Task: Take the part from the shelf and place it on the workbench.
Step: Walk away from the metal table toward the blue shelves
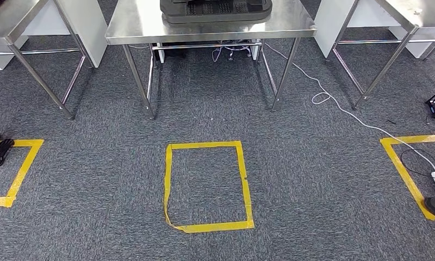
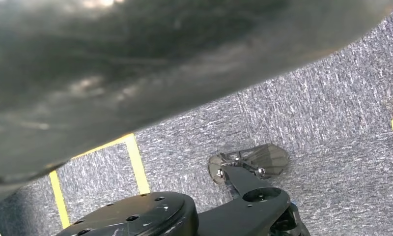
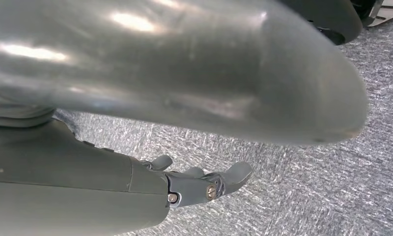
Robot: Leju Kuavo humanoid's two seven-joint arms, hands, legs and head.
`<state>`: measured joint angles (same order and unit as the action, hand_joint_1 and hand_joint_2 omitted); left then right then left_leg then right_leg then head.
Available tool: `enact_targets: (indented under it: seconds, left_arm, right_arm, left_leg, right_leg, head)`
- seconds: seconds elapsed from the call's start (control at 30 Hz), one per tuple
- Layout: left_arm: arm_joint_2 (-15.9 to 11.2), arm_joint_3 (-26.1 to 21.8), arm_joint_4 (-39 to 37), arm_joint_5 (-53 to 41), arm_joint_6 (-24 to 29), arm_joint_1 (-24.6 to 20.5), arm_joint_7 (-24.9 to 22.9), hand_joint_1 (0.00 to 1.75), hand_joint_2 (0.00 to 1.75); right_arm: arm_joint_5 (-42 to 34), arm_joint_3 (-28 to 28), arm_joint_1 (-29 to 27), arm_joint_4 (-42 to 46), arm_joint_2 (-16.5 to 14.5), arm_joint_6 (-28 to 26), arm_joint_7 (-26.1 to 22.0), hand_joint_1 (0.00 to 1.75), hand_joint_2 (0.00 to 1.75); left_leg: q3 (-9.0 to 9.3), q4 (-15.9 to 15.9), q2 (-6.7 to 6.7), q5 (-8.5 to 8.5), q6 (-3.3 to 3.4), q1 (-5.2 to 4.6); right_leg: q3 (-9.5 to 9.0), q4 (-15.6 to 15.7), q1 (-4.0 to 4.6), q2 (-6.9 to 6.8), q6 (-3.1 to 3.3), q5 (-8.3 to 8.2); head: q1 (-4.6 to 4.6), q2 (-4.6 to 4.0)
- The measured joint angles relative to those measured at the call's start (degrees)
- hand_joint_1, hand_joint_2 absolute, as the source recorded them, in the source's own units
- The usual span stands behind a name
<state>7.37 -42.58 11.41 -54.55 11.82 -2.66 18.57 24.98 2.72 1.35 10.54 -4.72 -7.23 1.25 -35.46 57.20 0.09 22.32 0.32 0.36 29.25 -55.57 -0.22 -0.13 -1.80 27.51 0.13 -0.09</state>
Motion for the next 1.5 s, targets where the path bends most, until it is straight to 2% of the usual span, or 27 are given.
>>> enact_targets:
  seconds: [0.1, 0.2, 0.27, 0.3, 0.37, 0.4, 0.43, 0.47, 0.53, 0.57, 0.63, 0.73, 0.77, 0.8, 0.83, 0.9, 0.97, 1.03, 1.1, 1.17, 1.23, 1.27, 1.3, 1.33, 1.4, 1.47, 1.5]
  left_arm:
    - [0.19, -0.02, 0.00, -0.07, 0.02, -0.05, -0.05, 0.00, 0.00]
    - [0.33, -0.02, 0.00, -0.10, 0.03, -0.20, -0.07, 0.00, 0.00]
    - [0.40, -0.03, 0.00, -0.11, 0.03, -0.23, -0.09, 0.00, 0.00]
    - [0.43, -0.03, 0.00, -0.11, 0.02, -0.22, -0.10, 0.00, 0.00]
    - [0.47, -0.06, 0.01, -0.11, 0.02, -0.23, -0.10, 0.00, 0.00]
    - [0.34, -0.10, 0.04, -0.11, 0.03, -0.16, -0.10, 0.00, 0.00]
    - [0.26, -0.16, 0.05, -0.11, 0.06, -0.08, -0.11, 0.00, 0.00]
    - [0.19, -0.21, 0.06, -0.11, 0.09, 0.00, -0.11, 0.00, 0.00]
    - [0.28, -0.27, 0.04, -0.11, 0.11, 0.07, -0.11, 0.00, 0.00]
    - [0.31, -0.29, 0.03, -0.11, 0.10, 0.05, -0.11, 0.00, 0.00]
    - [0.37, -0.34, 0.01, -0.11, 0.09, 0.09, -0.11, 0.00, 0.00]
    - [0.38, -0.43, 0.00, -0.11, 0.09, 0.20, -0.10, 0.00, 0.00]
    - [0.37, -0.46, 0.00, -0.11, 0.09, 0.24, -0.10, 0.00, 0.00]
    - [0.36, -0.49, 0.00, -0.11, 0.09, 0.26, -0.10, 0.00, 0.00]
    - [0.36, -0.52, 0.00, -0.13, 0.09, 0.28, -0.10, 0.00, 0.00]
    - [0.29, -0.58, 0.00, -0.16, 0.10, 0.31, -0.10, 0.00, 0.00]
    - [0.23, -0.70, 0.00, -0.25, 0.12, 0.32, -0.11, 0.00, 0.00]
    - [0.32, -0.78, 0.00, -0.43, 0.12, 0.24, -0.12, 0.00, 0.00]
    - [0.45, -0.79, 0.01, -0.57, 0.13, 0.17, -0.15, 0.00, 0.00]
    - [0.48, -0.80, 0.02, -0.60, 0.16, 0.14, -0.19, 0.00, 0.00]
    - [0.45, -0.81, 0.02, -0.60, 0.18, 0.15, -0.22, 0.00, 0.00]
    - [0.46, -0.82, 0.02, -0.61, 0.18, 0.15, -0.23, 0.00, 0.00]
    - [0.48, -0.82, 0.02, -0.61, 0.18, 0.17, -0.24, 0.00, 0.00]
    - [0.52, -0.83, 0.01, -0.61, 0.18, 0.17, -0.24, 0.00, 0.00]
    - [0.61, -0.84, 0.01, -0.57, 0.18, 0.17, -0.20, 0.00, 0.00]
    - [0.57, -1.01, 0.02, -0.14, 0.10, 0.16, -0.06, 0.00, 0.00]
    - [0.48, -1.25, 0.02, 0.29, -0.02, 0.17, 0.01, 0.00, 0.00]
  right_arm:
    - [0.01, 0.02, 0.01, 0.00, -0.03, -0.13, 0.01, 0.00, 0.00]
    - [0.00, 0.02, 0.01, -0.01, -0.02, -0.16, 0.10, 0.00, 0.00]
    - [0.01, 0.02, -0.07, -0.05, 0.03, -0.17, 0.18, 0.00, 0.00]
    - [0.02, 0.02, -0.13, -0.07, 0.09, -0.20, 0.21, 0.00, 0.00]
    - [0.02, 0.03, -0.15, -0.09, 0.15, -0.26, 0.25, 0.00, 0.00]
    - [0.02, 0.03, -0.04, -0.09, -0.03, -0.30, 0.26, 0.00, 0.00]
    - [0.02, 0.05, 0.12, -0.09, -0.14, -0.37, 0.25, 0.00, 0.00]
    - [0.02, 0.06, 0.25, -0.09, -0.23, -0.44, 0.22, 0.00, 0.00]
    - [0.02, 0.08, 0.24, -0.10, -0.13, -0.57, 0.18, 0.00, 0.00]
    - [0.03, 0.08, 0.14, -0.10, -0.12, -0.59, 0.18, 0.00, 0.00]
    - [0.03, 0.09, -0.01, -0.11, -0.09, -0.62, 0.19, 0.00, 0.00]
    - [0.03, 0.10, -0.04, -0.14, -0.20, -0.62, 0.19, 0.00, 0.00]
    - [0.04, 0.10, -0.09, -0.15, -0.22, -0.62, 0.18, 0.00, 0.00]
    - [0.07, 0.10, -0.16, -0.16, -0.23, -0.63, 0.17, 0.00, 0.00]
    - [0.11, 0.10, -0.19, -0.17, -0.23, -0.63, 0.17, 0.00, 0.00]
    - [0.19, 0.10, -0.14, -0.17, -0.26, -0.63, 0.17, 0.00, 0.00]
    - [0.22, 0.10, -0.07, -0.17, -0.34, -0.61, 0.18, 0.00, 0.00]
    - [0.29, 0.10, -0.18, -0.19, -0.37, -0.58, 0.19, 0.00, 0.00]
    - [0.35, 0.10, -0.26, -0.20, -0.27, -0.57, 0.22, 0.00, 0.00]
    - [0.37, 0.10, -0.15, -0.20, -0.20, -0.56, 0.32, 0.00, 0.00]
    - [0.45, 0.09, -0.05, -0.20, -0.21, -0.55, 0.41, 0.00, 0.00]
    - [0.51, 0.10, -0.07, -0.20, -0.20, -0.55, 0.45, 0.00, 0.00]
    - [0.57, 0.09, -0.12, -0.21, -0.19, -0.55, 0.48, 0.00, 0.00]
    - [0.63, 0.09, -0.19, -0.21, -0.15, -0.55, 0.50, 0.00, 0.00]
    - [0.97, 0.09, -0.16, -0.22, -0.08, -0.55, 0.52, 0.00, 0.00]
    - [1.74, 0.06, 0.05, -0.22, -0.13, -0.55, 0.67, 0.00, 0.00]
    - [2.31, -0.01, 0.13, -0.22, -0.24, -0.55, 0.90, 0.00, 0.00]
  left_leg:
    - [1.02, -2.40, 0.11, -1.16, 1.01, 0.58]
    - [0.95, -3.59, 0.50, -2.17, 1.05, 1.22]
    - [0.32, -3.54, 0.74, -2.47, 0.53, 1.58]
    - [0.00, -3.48, 0.86, -2.66, 0.13, 1.88]
    - [-0.77, -2.81, 1.12, -2.89, -1.09, 2.58]
    - [-1.15, -2.20, 1.35, -2.77, -1.89, 2.78]
    - [-1.35, -1.62, 1.60, -2.48, -2.70, 2.86]
    - [-1.26, -1.25, 1.90, -2.16, -3.35, 2.85]
    - [-0.55, -1.50, 2.55, -1.73, -4.11, 3.12]
    - [-0.36, -1.36, 2.62, -1.24, -4.22, 3.37]
    - [-1.57, 2.19, 1.97, 2.04, -3.99, 3.49]
    - [-6.28, 14.72, 0.49, 9.26, -3.00, 2.54]
    - [-7.02, 17.21, 0.33, 10.06, -2.55, 2.16]
    - [-6.69, 17.42, 0.21, 9.74, -1.96, 1.78]
    - [-5.30, 15.31, 0.00, 8.48, -1.26, 1.40]
    - [-1.01, 7.62, -1.41, 5.33, 0.08, 0.73]
    - [1.45, 2.81, -2.26, 3.83, 0.58, 0.30]
    - [1.69, 2.07, -1.79, 3.67, 0.58, 0.00]
    - [1.75, 1.66, -1.28, 3.44, 0.99, 0.05]
    - [1.65, 1.35, -0.56, 3.22, 1.53, 0.22]
    - [1.34, 1.35, 0.25, 3.15, 1.82, 0.12]
    - [1.22, 1.36, 0.65, 3.12, 1.85, 0.08]
    - [1.13, 1.37, 1.04, 3.08, 1.87, 0.06]
    - [1.11, 1.37, 1.40, 3.05, 1.86, 0.04]
    - [1.18, 1.40, 2.07, 2.97, 1.68, -0.06]
    - [1.30, 1.47, 2.71, 2.94, 1.24, -0.39]
    - [1.39, 1.47, 3.01, 2.92, 0.96, -0.50]
  right_leg:
    - [0.11, -0.67, 0.13, 0.00, -0.50, 0.64]
    - [4.56, -9.69, -0.44, 0.13, -0.47, 5.50]
    - [6.88, -14.41, -1.30, 0.11, -1.39, 7.20]
    - [6.42, -13.67, -1.80, 0.07, -2.27, 6.67]
    - [2.78, -6.76, -2.96, -0.64, -4.55, 4.04]
    - [1.27, -3.56, -3.29, -1.37, -5.25, 2.82]
    - [0.38, -1.56, -3.43, -1.87, -5.16, 2.04]
    - [0.18, -0.94, -3.39, -2.20, -4.49, 1.72]
    - [0.53, -1.54, -2.92, -1.60, -2.37, 1.49]
    - [0.57, -1.58, -2.85, -1.34, -1.62, 1.21]
    - [0.59, -1.60, -2.60, -0.82, -0.48, 0.47]
    - [0.81, -1.68, -1.79, 0.02, 0.40, -0.11]
    - [0.90, -1.71, -1.41, 0.41, 0.50, -0.17]
    - [0.92, -1.72, -1.07, 0.86, 0.55, -0.19]
    - [0.86, -1.73, -0.81, 1.37, 0.55, -0.18]
    - [0.78, -1.80, -0.42, 2.40, 0.53, -0.12]
    - [0.96, -1.90, -0.09, 3.18, 0.41, -0.04]
    - [1.32, -1.82, -0.10, 3.65, 0.15, -0.03]
    - [1.97, -2.70, -0.22, 3.25, -0.15, 0.59]
    - [4.32, -7.44, -0.17, 1.96, -0.02, 3.09]
    - [8.13, -15.06, -0.22, 1.10, 0.19, 6.26]
    - [9.43, -17.69, -0.27, 0.97, 0.02, 7.08]
    - [9.66, -18.27, -0.31, 0.86, -0.35, 7.00]
    - [8.71, -16.55, -0.36, 0.68, -0.86, 6.10]
    - [4.27, -8.20, -0.34, -0.66, -1.58, 3.18]
    - [1.23, -2.14, -0.09, -1.85, -1.20, 1.13]
    - [0.95, -1.31, 0.06, -2.00, -0.75, 0.78]
  head:
    - [0.05, 0.00]
    - [0.28, 0.00]
    - [0.25, 0.00]
    - [0.25, 0.00]
    - [0.30, 0.00]
    - [0.50, 0.00]
    - [0.47, 0.00]
    - [0.37, 0.00]
    - [-0.15, 0.00]
    - [-0.41, 0.00]
    - [-0.77, 0.00]
    - [-1.04, 0.00]
    - [-1.04, 0.00]
    - [-1.03, 0.00]
    - [-1.02, 0.00]
    - [-1.01, 0.00]
    - [-0.98, 0.00]
    - [-0.99, 0.00]
    - [-0.95, 0.00]
    - [-0.74, 0.00]
    - [-0.61, 0.00]
    - [-0.61, 0.00]
    - [-0.59, 0.00]
    - [-0.58, 0.00]
    - [-0.53, 0.00]
    - [-0.61, 0.00]
    - [-0.63, 0.00]
